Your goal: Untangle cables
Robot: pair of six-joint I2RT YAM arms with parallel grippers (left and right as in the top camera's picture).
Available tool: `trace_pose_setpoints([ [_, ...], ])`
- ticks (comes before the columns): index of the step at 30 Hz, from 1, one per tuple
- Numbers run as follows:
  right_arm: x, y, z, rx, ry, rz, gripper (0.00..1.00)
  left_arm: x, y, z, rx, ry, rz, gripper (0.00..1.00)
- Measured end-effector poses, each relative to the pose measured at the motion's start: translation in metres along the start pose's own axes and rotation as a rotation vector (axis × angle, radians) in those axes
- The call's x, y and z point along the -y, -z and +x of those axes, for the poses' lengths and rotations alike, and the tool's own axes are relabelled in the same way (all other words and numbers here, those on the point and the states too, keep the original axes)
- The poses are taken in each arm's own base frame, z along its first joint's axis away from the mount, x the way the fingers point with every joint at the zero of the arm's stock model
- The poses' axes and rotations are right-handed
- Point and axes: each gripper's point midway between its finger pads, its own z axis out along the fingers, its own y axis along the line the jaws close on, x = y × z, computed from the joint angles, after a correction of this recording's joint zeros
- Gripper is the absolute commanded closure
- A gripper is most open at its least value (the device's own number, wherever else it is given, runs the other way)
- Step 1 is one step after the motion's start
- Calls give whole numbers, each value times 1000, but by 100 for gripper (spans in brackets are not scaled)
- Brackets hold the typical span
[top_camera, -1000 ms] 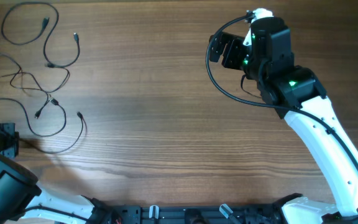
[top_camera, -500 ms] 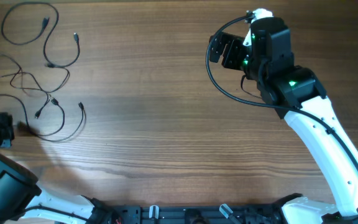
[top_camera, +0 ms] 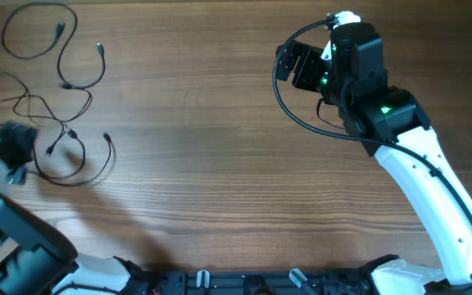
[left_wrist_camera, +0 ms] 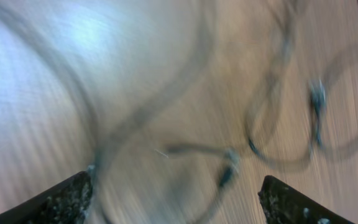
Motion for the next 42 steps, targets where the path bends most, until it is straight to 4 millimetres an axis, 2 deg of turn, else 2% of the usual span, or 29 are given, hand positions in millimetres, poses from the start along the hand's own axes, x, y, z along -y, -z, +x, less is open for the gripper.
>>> trace_pose_setpoints([
  [1,0,0,0,0,0,0,0,16,-3,10,-12,-76,12,35],
  [4,0,0,0,0,-4,0,0,50,-9,38,-29,-255,5,36],
  [7,1,0,2,-6,-4,4,0,61,-16,54,-28,-375,-36,38],
  [11,1,0,1,-6,-4,4,0,55,-33,70,-80,-472,-86,50],
  [16,1,0,1,-6,-4,4,0,41,-51,83,-147,-504,-122,51],
  [22,1,0,1,-6,-4,4,0,35,-63,92,-190,-511,-132,60],
  [24,1,0,1,-6,-4,4,0,34,-63,92,-193,-512,-133,89],
  [25,1,0,1,-6,-4,4,0,34,-63,92,-194,-511,-134,96],
  [31,1,0,1,-6,-4,4,0,28,-62,97,-229,-518,-155,96],
  [37,-5,0,-8,31,-4,-20,1,22,-51,125,-350,-647,-190,96],
  [41,-6,0,-10,39,-5,-25,0,33,-48,147,-379,-795,-207,96],
  [42,-6,0,-10,39,-4,-25,0,35,-48,149,-372,-815,-216,91],
])
